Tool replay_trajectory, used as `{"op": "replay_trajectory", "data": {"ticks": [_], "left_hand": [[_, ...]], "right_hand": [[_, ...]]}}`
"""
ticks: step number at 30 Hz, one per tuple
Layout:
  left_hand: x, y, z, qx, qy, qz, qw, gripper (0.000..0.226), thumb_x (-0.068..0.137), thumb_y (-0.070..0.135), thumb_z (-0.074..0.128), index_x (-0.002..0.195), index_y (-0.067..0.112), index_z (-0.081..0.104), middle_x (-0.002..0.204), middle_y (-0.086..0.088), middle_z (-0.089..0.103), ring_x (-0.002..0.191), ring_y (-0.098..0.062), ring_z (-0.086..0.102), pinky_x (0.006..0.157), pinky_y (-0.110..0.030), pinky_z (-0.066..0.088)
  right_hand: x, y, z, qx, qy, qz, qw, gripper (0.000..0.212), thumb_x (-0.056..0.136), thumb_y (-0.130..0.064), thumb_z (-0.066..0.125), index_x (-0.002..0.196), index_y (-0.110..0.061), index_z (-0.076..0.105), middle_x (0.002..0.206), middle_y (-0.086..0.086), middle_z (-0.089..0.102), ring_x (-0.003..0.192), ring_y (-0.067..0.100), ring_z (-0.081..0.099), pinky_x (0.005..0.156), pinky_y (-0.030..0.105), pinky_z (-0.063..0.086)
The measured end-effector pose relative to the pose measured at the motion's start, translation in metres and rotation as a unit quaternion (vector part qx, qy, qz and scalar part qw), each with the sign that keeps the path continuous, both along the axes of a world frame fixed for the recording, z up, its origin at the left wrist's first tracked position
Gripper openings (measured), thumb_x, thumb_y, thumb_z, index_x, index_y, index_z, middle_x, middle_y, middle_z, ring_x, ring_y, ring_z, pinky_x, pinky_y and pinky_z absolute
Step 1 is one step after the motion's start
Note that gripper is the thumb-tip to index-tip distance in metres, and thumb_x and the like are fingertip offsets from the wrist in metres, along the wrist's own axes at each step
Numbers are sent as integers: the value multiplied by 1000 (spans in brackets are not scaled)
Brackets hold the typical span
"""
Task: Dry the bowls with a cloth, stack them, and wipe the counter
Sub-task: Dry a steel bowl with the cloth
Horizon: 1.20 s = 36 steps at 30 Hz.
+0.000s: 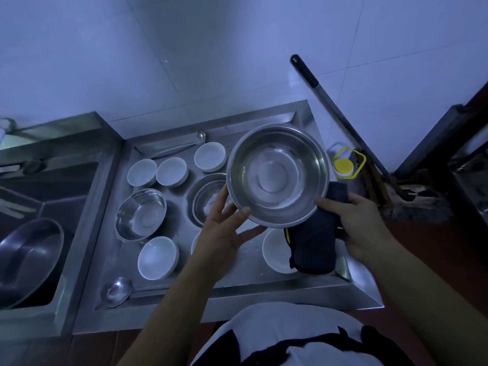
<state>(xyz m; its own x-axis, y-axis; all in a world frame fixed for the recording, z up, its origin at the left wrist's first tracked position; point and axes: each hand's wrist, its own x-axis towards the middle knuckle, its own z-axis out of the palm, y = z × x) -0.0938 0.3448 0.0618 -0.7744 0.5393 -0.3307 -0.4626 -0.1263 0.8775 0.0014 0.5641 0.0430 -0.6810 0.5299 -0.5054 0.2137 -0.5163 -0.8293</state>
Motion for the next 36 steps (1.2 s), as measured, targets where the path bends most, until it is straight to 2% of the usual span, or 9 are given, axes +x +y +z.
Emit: {"op": "replay_trajectory", "data": {"ticks": [7, 14, 18, 22, 24, 27, 29, 32, 36], "left_hand": [[-12, 7, -11, 5, -76, 49, 996, 60, 86, 0, 62, 140, 24, 57, 118, -8, 71, 101, -26, 70, 85, -44, 60], [-57, 4, -46, -29, -158, 152, 975, 47, 97, -7, 48, 137, 15, 59, 125, -15, 69, 101, -27, 71, 75, -37, 63], [-114, 17, -56, -37, -157, 176, 971, 37, 96, -8, 48, 120, 15, 64, 106, -10, 74, 91, -21, 75, 67, -32, 63], [-182, 54, -72, -36, -159, 161, 973, 31, 97, -9, 45, 119, 9, 57, 103, -14, 67, 94, -25, 67, 65, -32, 63], [-214, 76, -80, -32, -156, 151, 976, 30, 96, -11, 47, 111, 10, 62, 104, -15, 68, 96, -26, 67, 69, -34, 64], [-254, 103, -101, -37, -174, 155, 972, 29, 95, -13, 51, 108, 9, 64, 104, -17, 68, 95, -30, 68, 78, -39, 64], [-275, 115, -118, -60, -199, 172, 963, 32, 94, -15, 52, 118, 2, 63, 106, -20, 68, 100, -34, 67, 82, -43, 62], [-294, 126, -142, -105, -203, 173, 958, 47, 92, -17, 54, 137, -1, 56, 124, -24, 65, 101, -36, 66, 61, -38, 63], [-300, 133, -159, -117, -203, 163, 958, 47, 90, -18, 55, 134, 1, 57, 124, -24, 63, 104, -37, 64, 58, -38, 63]], "right_hand": [[6, -7, -11, -2, 8, -5, 1000, 9, 90, -11, 70, 97, -15, 75, 86, 3, 78, 77, 20, 73, 60, 34, 56], [27, -10, -30, 99, -7, -33, 995, 25, 89, -7, 72, 89, -30, 81, 93, -1, 79, 91, 18, 75, 76, 38, 60], [27, -5, -29, 113, 4, -38, 993, 23, 82, -13, 74, 95, -31, 82, 99, 3, 79, 99, 23, 73, 91, 49, 56], [18, 5, -29, 146, -17, -36, 988, 32, 85, -3, 74, 90, -33, 81, 94, 5, 79, 98, 29, 73, 91, 61, 55], [11, 8, -29, 142, 1, -39, 989, 20, 81, -21, 81, 97, -32, 81, 97, 9, 78, 101, 34, 72, 92, 65, 53], [1, 13, -33, 125, 11, -57, 990, 45, 66, -41, 86, 106, -21, 79, 102, 13, 77, 104, 37, 70, 92, 68, 51], [-5, 16, -33, 130, 8, -57, 990, 40, 70, -35, 83, 107, -22, 79, 103, 12, 77, 104, 36, 71, 93, 65, 52], [-12, 21, -36, 140, 1, -58, 989, 27, 80, -10, 77, 105, -23, 79, 101, 12, 77, 102, 36, 71, 92, 66, 52], [-23, 24, -31, 145, -6, -52, 988, 27, 80, -10, 76, 102, -24, 80, 96, 13, 77, 100, 39, 71, 89, 69, 52]]}}
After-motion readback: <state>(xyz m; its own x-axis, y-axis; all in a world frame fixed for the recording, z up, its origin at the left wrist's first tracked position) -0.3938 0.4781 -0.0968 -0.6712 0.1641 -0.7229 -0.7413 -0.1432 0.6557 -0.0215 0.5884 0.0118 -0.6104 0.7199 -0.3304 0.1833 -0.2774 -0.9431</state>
